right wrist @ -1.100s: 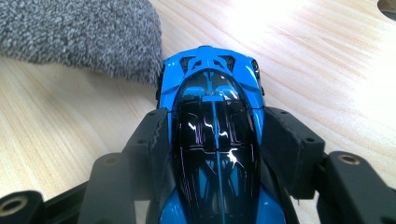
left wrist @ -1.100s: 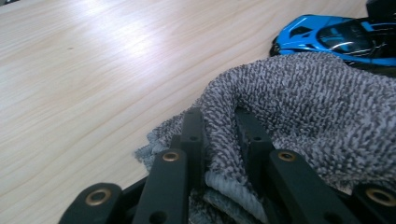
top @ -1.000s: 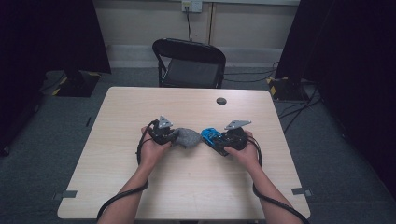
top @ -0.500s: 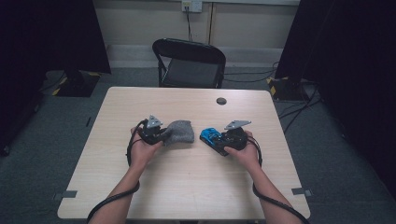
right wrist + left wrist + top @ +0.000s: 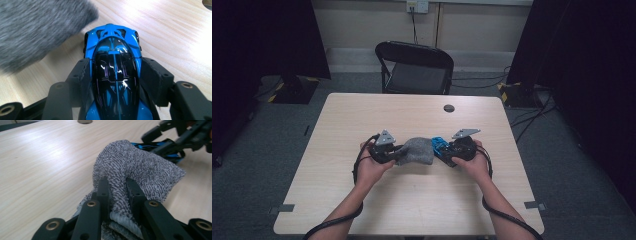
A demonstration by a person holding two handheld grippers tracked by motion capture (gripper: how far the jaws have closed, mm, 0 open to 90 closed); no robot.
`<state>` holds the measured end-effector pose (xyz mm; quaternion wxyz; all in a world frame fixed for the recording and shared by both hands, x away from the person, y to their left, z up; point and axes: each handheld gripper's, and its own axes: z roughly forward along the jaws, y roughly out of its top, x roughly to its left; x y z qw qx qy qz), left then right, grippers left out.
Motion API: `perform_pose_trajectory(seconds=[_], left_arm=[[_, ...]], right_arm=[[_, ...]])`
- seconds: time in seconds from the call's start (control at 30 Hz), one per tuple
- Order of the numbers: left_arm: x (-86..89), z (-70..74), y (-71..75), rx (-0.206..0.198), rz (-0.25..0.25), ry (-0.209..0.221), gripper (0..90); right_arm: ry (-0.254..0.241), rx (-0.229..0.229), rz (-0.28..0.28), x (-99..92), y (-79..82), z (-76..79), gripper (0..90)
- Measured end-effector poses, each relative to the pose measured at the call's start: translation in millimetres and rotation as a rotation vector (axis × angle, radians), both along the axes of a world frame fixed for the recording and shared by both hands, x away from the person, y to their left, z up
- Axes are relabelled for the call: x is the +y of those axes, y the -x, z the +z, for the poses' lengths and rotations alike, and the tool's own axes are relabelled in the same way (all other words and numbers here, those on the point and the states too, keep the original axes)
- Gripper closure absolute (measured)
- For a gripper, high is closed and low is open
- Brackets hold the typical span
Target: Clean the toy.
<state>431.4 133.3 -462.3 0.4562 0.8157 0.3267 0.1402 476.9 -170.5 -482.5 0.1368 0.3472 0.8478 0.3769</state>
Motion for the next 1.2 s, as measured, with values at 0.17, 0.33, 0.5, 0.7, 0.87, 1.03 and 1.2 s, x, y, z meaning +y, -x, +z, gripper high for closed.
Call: perform_pose_trajectory(seconds=[0.17, 0.33, 0.5, 0.7, 0.87, 1.03, 1.2], left_arm=[[-12.6, -4.3, 10.9, 0.010, -0.053, -0.013, 75.9], [-29.1, -8.6, 21.7, 0.025, -0.119, -0.016, 75.9], [-44.7, -5.9, 31.8, 0.023, -0.177, -0.003, 75.9], [-58.0, -1.1, 43.6, 0.011, -0.230, 0.013, 75.9], [-66.2, 0.2, 50.4, 0.011, -0.281, 0.036, 75.9], [-76.3, 0.0, 56.7, 0.026, -0.327, 0.046, 75.9], [-87.9, -8.1, 59.9, 0.056, -0.378, 0.041, 75.8]], right_arm=[[0.008, 0.001, 0.000, 0.8, -0.2, 0.6, 42.1], [0.002, 0.006, 0.000, -0.1, -0.5, 0.5, 42.1], [0.004, 0.003, 0.000, 0.1, -0.2, 0.4, 42.0], [0.003, 0.003, 0.000, 0.2, -0.2, 0.4, 42.0], [0.005, 0.003, -0.002, 0.4, 0.1, 0.5, 42.1], [0.004, 0.003, -0.001, 0.3, -0.1, 0.5, 42.0], [0.005, 0.002, -0.001, 0.4, -0.2, 0.5, 42.0]])
